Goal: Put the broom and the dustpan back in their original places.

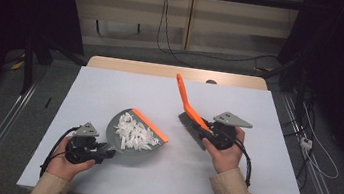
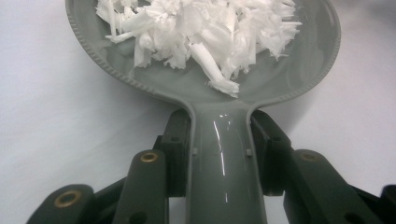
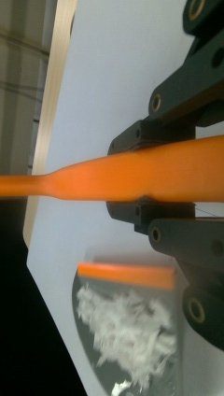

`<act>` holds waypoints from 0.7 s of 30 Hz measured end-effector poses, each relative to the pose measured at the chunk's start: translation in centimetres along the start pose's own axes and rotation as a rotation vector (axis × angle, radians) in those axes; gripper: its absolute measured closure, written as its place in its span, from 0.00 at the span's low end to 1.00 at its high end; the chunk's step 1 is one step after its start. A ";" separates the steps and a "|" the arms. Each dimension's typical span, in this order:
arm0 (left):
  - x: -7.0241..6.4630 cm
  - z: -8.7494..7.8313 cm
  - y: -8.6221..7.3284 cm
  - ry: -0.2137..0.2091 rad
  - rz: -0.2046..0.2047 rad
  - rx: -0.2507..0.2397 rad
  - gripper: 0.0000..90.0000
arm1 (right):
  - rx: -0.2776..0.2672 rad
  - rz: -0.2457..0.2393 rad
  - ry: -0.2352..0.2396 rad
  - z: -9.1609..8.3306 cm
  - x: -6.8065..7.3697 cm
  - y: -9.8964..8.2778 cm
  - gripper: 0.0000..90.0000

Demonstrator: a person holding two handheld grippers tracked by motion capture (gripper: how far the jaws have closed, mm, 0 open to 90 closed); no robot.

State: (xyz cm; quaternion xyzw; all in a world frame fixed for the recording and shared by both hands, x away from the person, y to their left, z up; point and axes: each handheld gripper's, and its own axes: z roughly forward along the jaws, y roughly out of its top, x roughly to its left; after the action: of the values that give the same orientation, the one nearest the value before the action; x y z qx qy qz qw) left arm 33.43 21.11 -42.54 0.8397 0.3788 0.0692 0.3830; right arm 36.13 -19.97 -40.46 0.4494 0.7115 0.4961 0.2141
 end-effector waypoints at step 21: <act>3.3 0.4 -0.9 0.209 -0.216 -0.029 0.70 | 0.048 0.007 -0.398 -6.8 -8.7 -3.5 0.78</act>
State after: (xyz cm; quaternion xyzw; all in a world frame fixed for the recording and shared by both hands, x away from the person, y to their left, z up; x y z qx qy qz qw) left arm 35.41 23.51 -44.04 0.7765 0.5037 0.1201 0.3589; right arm 33.91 -31.23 -42.03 0.5460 0.6650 0.3813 0.3380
